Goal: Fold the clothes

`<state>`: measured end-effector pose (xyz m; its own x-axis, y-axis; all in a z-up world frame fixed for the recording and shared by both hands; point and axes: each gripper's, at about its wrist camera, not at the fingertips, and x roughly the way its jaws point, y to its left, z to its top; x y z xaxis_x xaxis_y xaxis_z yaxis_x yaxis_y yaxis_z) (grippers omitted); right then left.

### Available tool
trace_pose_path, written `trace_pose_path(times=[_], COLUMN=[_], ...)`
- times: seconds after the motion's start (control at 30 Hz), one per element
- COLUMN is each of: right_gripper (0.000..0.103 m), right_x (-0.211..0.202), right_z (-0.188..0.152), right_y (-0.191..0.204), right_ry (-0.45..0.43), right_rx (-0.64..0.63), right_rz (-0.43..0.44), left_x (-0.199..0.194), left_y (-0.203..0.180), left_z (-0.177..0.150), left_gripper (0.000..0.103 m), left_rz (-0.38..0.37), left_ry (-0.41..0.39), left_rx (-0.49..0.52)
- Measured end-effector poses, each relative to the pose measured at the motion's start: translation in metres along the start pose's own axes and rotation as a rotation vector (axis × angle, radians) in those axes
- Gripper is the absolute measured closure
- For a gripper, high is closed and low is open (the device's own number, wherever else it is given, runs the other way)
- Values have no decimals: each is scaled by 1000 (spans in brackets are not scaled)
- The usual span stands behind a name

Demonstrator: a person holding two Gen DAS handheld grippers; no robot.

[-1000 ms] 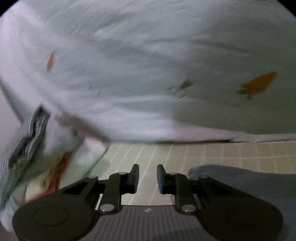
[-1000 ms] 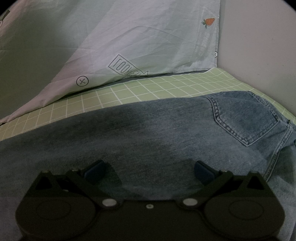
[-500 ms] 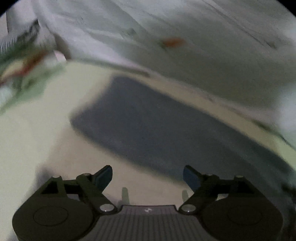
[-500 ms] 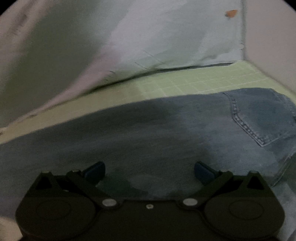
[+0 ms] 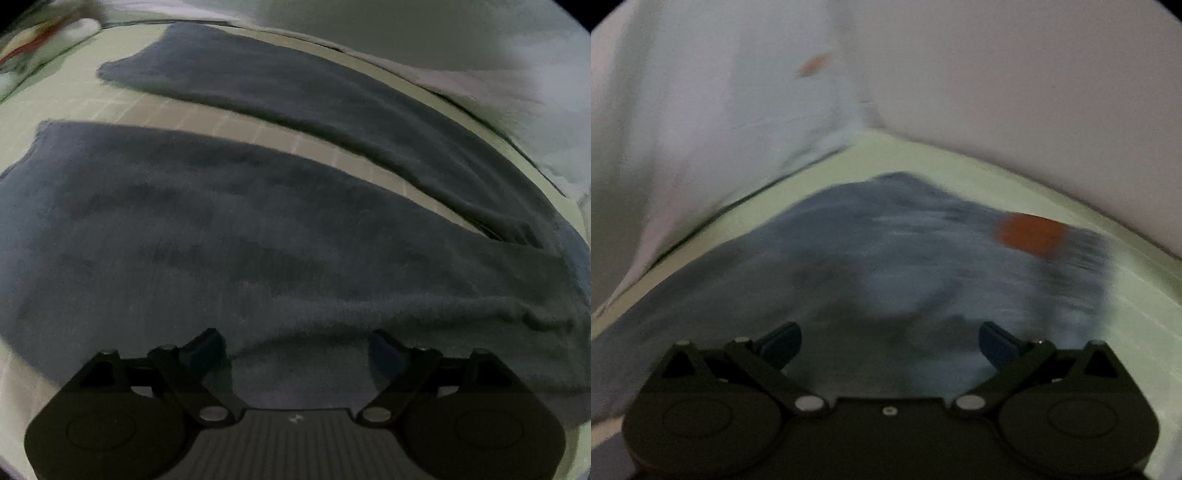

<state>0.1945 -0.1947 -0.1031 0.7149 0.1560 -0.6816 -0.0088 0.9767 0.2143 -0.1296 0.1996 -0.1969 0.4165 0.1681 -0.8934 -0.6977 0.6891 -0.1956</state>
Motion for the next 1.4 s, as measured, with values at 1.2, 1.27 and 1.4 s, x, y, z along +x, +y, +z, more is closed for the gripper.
trace_pose_path(times=[1.2, 1.27, 1.4], right_gripper=[80, 77, 73], right_x=[-18, -21, -24], right_z=[-34, -35, -45], right_y=[-134, -129, -117], right_ry=[156, 159, 180], right_rx=[542, 554, 550], right_rz=[77, 64, 38], left_x=[-78, -81, -78], left_y=[160, 177, 205], left_z=[-49, -50, -43], left_gripper=[12, 12, 12], left_rz=[113, 108, 99], left_ry=[-149, -161, -171], left_rx=[-599, -622, -659])
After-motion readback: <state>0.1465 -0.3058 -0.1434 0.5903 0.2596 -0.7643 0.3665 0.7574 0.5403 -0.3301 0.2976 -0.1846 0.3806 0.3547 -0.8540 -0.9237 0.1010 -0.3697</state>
